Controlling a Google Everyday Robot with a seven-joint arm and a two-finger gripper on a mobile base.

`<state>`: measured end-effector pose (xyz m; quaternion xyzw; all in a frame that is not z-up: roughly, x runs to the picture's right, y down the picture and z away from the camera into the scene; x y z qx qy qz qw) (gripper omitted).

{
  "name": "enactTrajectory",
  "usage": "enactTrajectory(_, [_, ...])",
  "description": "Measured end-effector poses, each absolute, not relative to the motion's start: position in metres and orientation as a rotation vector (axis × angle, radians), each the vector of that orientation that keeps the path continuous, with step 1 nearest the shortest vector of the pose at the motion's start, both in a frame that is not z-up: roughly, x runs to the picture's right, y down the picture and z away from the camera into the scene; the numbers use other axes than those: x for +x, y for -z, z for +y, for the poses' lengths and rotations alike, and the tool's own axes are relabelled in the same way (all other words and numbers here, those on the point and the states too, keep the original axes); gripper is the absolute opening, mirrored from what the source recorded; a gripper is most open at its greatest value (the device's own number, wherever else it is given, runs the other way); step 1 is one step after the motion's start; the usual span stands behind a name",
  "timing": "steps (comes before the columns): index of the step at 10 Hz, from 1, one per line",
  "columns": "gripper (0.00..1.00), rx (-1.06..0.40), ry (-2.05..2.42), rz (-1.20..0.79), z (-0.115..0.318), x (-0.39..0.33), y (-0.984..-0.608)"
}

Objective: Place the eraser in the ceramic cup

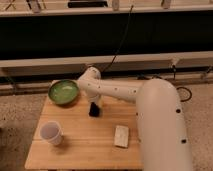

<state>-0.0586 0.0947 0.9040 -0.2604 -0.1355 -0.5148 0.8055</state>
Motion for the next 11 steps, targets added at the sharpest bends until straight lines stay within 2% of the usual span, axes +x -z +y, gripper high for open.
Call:
enactTrajectory(6, [0.00,-0.540,1.148,-0.298,0.072,-0.081,-0.868])
enactTrajectory(8, [0.00,-0.535,1.177,-0.311,0.063,-0.087,-0.844])
enactTrajectory(11, [0.00,-0.526,1.217,-0.322,0.065,-0.104,-0.830])
